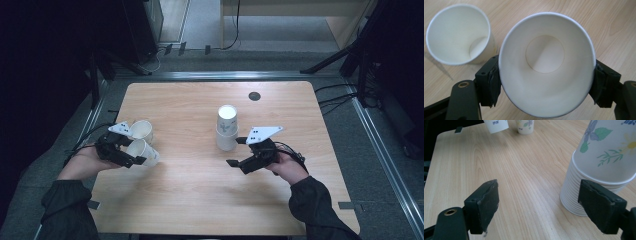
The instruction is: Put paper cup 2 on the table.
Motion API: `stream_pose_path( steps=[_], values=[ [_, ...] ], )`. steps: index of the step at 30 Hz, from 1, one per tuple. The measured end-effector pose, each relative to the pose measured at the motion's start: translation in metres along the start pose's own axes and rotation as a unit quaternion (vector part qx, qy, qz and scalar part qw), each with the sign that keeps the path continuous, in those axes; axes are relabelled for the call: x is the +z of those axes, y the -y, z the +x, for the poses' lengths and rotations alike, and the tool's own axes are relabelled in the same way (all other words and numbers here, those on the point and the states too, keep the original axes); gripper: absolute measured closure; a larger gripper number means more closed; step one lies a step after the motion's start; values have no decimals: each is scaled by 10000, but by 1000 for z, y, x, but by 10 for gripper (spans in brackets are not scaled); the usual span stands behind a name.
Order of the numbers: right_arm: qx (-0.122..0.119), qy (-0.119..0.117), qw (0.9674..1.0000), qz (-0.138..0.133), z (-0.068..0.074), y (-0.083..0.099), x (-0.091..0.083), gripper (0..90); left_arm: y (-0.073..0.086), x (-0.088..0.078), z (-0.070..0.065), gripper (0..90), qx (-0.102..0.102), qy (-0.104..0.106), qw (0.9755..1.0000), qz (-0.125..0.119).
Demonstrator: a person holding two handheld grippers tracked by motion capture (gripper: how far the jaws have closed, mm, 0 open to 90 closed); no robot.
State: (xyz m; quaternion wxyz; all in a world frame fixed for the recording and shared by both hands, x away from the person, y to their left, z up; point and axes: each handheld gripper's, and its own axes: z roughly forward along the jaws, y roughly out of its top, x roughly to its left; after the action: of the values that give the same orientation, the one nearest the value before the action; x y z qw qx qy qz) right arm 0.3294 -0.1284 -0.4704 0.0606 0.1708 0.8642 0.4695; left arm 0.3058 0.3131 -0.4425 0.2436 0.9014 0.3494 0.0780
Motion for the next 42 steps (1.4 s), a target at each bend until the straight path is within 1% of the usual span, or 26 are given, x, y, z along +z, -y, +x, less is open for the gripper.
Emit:
stream_pose_path(
  steps=[4,6,8,10,14,18,20,23,26,28,31,36,37,40,42],
  values=[
    [-3,-20,10000,17,0,0,2,175,6,2,6,241,-95,-103,9998,146],
    [0,-29,10000,34,0,0,3,176,8,3,9,241,-121,-181,9995,227],
    [0,-32,10000,52,0,0,3,176,9,6,11,240,-175,-295,9988,360],
    [-17,-42,10000,58,0,0,4,175,11,8,13,240,-164,-379,9979,490],
    [-22,-30,10000,68,0,0,4,176,13,12,14,239,-152,-429,9967,672],
    [-6,-28,10000,68,0,1,3,175,11,17,11,236,-43,-443,9957,810],
    [-6,-26,10000,65,0,1,3,175,10,20,11,232,-22,-500,9948,888],
    [-2,-19,10000,80,1,1,3,175,8,23,11,227,13,-511,9944,929],
    [-13,-27,9999,105,1,2,4,175,6,24,11,220,-2,-514,9942,944],
    [-19,-27,9999,108,2,2,4,175,5,25,11,213,-19,-504,9945,916],
    [-31,-34,9999,107,2,2,4,176,5,26,11,207,-41,-437,9951,884],
    [2,-16,9999,105,2,3,4,175,4,27,11,192,-72,-361,9959,829],
    [0,-16,9999,104,2,3,4,175,4,28,11,189,-109,-339,9961,812],
    [-4,-19,9999,113,1,3,4,176,4,28,10,183,-103,-311,9963,800],
    [-23,-21,9999,129,2,3,4,176,3,28,10,182,-144,-286,9965,774]
  ],
)
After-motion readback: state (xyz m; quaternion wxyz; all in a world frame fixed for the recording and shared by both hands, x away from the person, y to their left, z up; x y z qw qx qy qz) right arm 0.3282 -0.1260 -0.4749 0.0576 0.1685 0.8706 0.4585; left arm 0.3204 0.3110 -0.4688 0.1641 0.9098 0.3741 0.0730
